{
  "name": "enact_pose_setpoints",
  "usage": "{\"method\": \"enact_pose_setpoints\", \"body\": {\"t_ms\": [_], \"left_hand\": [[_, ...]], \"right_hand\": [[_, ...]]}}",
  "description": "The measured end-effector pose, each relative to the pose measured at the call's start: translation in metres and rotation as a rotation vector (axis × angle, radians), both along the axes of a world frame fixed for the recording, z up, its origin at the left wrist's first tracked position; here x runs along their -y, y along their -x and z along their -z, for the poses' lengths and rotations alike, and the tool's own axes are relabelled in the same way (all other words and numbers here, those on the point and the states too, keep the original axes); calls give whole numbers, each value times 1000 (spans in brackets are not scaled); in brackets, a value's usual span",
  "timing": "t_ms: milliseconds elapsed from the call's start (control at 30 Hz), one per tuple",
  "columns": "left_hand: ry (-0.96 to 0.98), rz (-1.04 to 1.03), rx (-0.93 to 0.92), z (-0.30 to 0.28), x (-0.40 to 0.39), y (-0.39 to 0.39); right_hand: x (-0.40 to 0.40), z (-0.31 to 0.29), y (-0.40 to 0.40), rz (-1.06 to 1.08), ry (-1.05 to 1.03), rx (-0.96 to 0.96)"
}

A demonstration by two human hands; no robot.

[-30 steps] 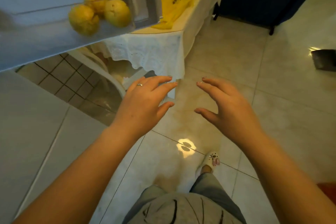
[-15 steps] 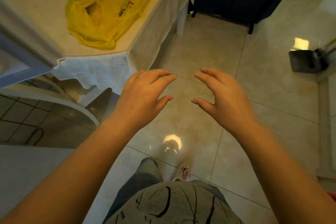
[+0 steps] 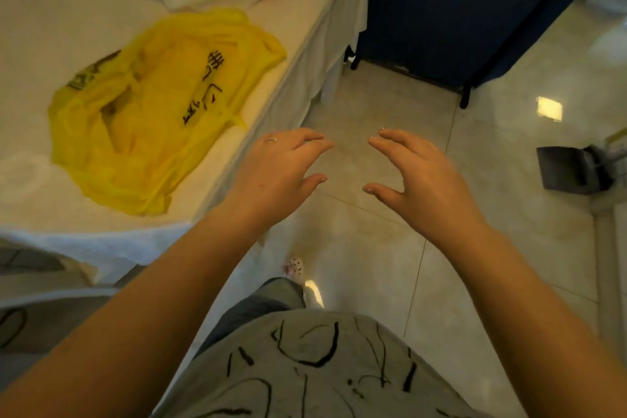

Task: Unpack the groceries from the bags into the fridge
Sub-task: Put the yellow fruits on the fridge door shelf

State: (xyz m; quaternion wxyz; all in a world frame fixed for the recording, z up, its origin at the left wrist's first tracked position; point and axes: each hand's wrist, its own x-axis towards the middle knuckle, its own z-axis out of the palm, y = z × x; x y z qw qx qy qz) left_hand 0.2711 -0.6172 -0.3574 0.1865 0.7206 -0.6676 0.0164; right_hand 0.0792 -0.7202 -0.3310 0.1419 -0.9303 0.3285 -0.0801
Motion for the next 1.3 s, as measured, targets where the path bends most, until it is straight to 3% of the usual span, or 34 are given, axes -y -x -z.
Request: {"method": "enact_pose_setpoints", "body": {"t_ms": [300, 733, 900, 1300], "left_hand": [[20, 0, -32, 0, 146, -99], [-42, -350, -101, 2, 370, -173], [-98, -503, -121, 4, 410, -193], [-27, -832, -232, 13, 462, -307]], "right_hand": [[144, -7, -90, -9, -25, 19], [426, -6, -198, -296, -4, 65], [491, -9, -253, -431, -52, -41], [580, -12, -428, -748, -13, -59]]}}
